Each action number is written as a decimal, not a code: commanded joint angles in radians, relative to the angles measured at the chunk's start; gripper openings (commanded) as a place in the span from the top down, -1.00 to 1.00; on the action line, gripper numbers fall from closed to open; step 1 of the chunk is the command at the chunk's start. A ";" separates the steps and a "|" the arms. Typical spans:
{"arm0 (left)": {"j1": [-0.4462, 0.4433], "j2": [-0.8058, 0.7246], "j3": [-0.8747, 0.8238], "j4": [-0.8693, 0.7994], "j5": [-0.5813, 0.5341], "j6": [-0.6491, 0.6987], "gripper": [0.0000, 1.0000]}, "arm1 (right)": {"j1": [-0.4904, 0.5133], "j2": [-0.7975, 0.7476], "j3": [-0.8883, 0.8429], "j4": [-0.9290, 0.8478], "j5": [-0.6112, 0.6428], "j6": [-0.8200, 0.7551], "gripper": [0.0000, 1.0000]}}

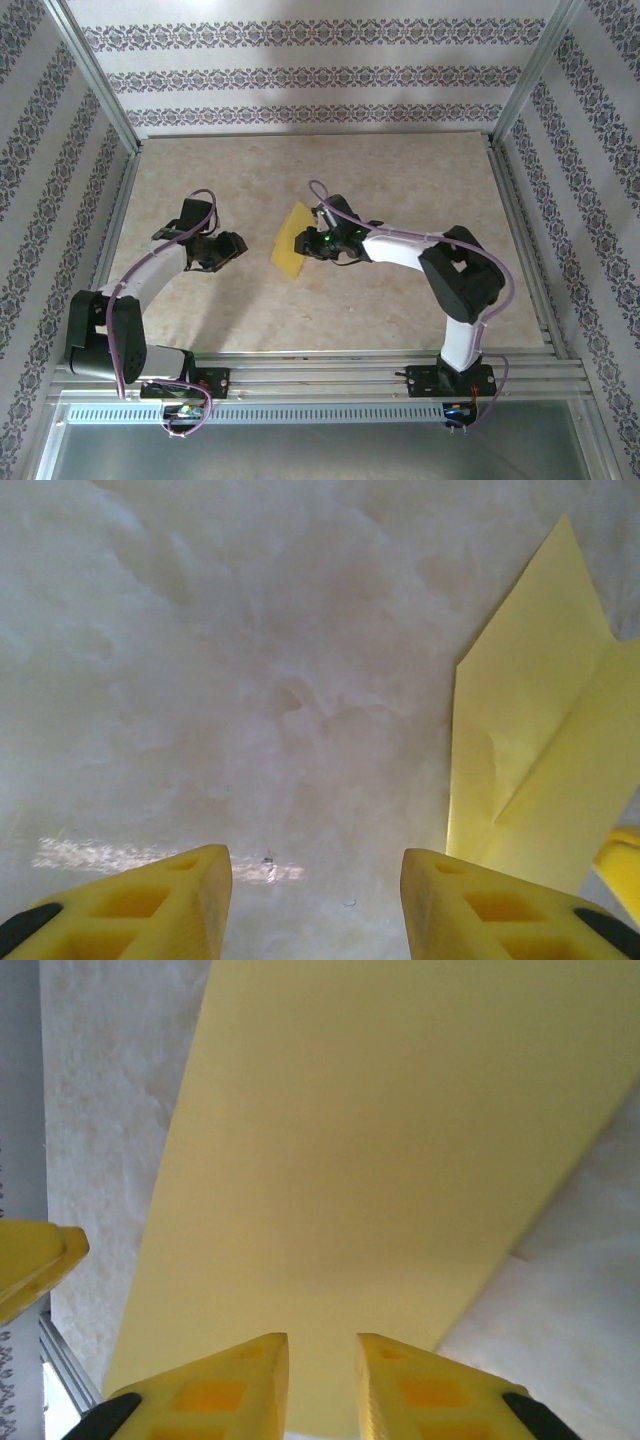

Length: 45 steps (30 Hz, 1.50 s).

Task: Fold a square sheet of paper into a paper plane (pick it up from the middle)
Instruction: Third fold the triangle at the center of the table.

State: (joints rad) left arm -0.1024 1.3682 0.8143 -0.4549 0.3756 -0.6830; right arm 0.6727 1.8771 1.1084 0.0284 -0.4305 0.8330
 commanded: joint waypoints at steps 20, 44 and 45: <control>0.023 0.002 0.005 0.074 0.112 -0.012 -0.15 | -0.020 0.215 0.162 -0.318 -0.159 -0.296 0.53; -0.287 0.474 0.190 0.497 0.340 -0.251 0.68 | -0.129 0.035 0.077 -0.521 -0.260 -0.885 0.52; -0.290 0.484 0.194 0.489 0.330 -0.251 0.71 | -0.130 0.028 0.070 -0.512 -0.261 -0.876 0.52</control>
State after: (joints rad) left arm -0.3809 1.8259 0.9894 -0.0021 0.7139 -0.8982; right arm 0.5510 1.9438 1.2037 -0.5201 -0.6708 -0.0441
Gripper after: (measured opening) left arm 0.155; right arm 0.241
